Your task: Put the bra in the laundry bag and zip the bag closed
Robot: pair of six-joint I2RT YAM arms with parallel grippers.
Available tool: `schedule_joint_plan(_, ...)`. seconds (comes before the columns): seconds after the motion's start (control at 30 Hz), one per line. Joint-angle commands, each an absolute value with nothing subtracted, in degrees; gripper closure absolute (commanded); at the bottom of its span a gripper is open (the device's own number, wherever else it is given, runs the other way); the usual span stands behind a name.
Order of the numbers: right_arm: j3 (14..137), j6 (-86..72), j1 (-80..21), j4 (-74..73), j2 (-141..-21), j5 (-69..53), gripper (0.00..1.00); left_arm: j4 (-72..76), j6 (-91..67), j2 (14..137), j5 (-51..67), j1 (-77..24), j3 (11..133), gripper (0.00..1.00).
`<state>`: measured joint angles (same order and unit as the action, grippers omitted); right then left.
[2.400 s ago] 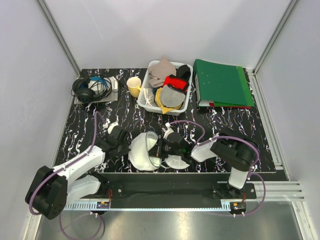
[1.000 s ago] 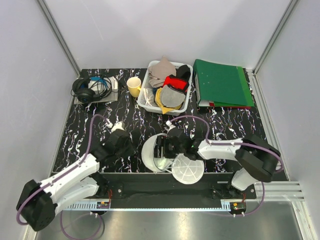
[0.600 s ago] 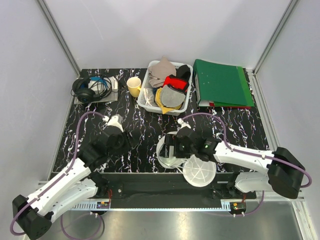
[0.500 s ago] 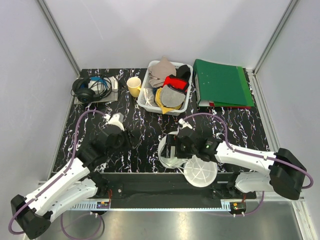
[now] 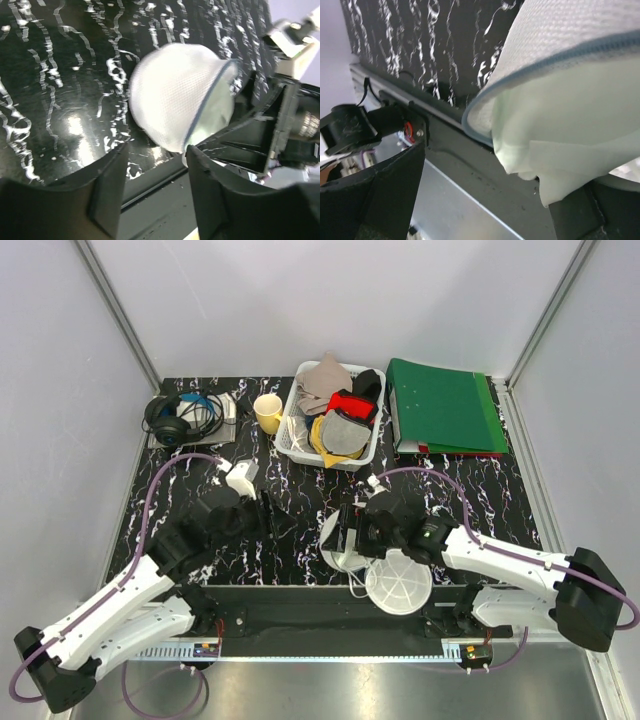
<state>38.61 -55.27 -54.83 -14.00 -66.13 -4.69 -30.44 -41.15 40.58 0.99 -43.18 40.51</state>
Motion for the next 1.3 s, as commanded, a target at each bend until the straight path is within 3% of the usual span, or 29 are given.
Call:
schedule_joint_plan(0.0,39.6,-55.8,-54.3,-11.3,-65.3,-13.6,0.0,-23.9,-38.7,40.6,7.5,-43.7,41.6,0.39)
schedule_joint_plan(0.07,39.0,-55.7,-54.4,-12.0,-65.0,-14.8,0.0,-22.2,-37.7,42.8,10.2,-43.9,41.9,0.31)
schedule_joint_plan(0.2,38.1,-57.6,-54.4,-19.7,-59.2,-8.4,0.0,-20.6,-37.5,45.1,10.5,-45.2,42.7,0.3)
schedule_joint_plan(0.33,39.3,-58.4,-54.3,-32.0,-52.9,5.4,0.0,-19.3,-37.8,47.4,10.9,-48.0,43.5,0.3)
schedule_joint_plan(0.53,39.0,-68.2,-54.3,-48.8,-43.7,20.7,0.0,-16.0,-41.1,50.0,8.4,-55.3,44.5,0.43)
schedule_joint_plan(0.83,31.6,-80.4,-54.3,-56.8,-25.7,23.6,0.0,-14.7,-39.1,64.7,0.2,-70.7,53.6,0.44)
schedule_joint_plan(1.07,29.3,-82.1,-54.3,-56.2,-34.4,21.0,0.01,-15.0,-36.1,78.4,-3.3,-73.1,61.1,0.5)
schedule_joint_plan(1.27,29.1,-81.4,-54.3,-52.4,-46.9,18.3,0.11,-13.1,-35.6,85.2,-4.6,-73.4,62.2,0.55)
